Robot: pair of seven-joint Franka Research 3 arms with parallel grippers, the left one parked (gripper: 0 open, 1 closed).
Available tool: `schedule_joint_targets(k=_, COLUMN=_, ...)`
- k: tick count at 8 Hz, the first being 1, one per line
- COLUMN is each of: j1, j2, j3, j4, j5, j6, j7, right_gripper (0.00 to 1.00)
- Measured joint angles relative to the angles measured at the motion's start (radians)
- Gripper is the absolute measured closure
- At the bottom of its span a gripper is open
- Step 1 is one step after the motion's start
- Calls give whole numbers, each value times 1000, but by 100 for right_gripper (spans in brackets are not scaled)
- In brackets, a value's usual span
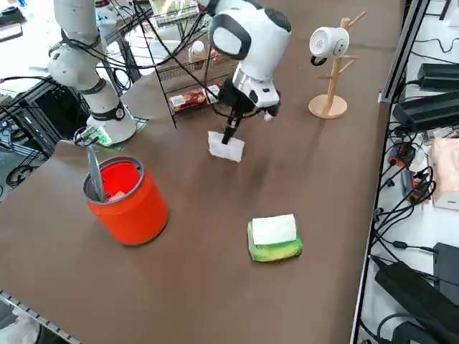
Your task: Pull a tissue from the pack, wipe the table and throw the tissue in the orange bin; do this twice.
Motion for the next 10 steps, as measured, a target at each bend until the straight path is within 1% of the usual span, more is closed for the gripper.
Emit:
schedule_joint_targets(k=3, j1=-2, j2=-38, j3=-30, j4=72, j5=-190, j6=-226, j7=-40, right_gripper=99)
schedule_joint_targets(k=5, j1=-2, j2=-55, j3=-39, j4=130, j5=-336, j6=-383, j7=-82, right_gripper=99)
schedule_joint_targets(k=6, j1=-2, j2=-58, j3=-42, j4=140, j5=-400, j6=-440, j7=-97, right_gripper=99)
schedule_joint_targets(k=7, j1=-2, j2=-60, j3=-52, j4=141, j5=-442, j6=-480, j7=-100, right_gripper=99)
schedule_joint_targets(k=8, j1=-3, j2=-59, j3=-72, j4=140, j5=-459, j6=-500, j7=-102, right_gripper=99)
schedule_joint_targets(k=9, j1=-7, j2=-59, j3=-95, j4=136, j5=-468, j6=-505, j7=-104, right_gripper=99)
schedule_joint_targets(k=10, j1=-15, j2=-58, j3=-109, j4=127, j5=-492, j6=-505, j7=-106, right_gripper=99)
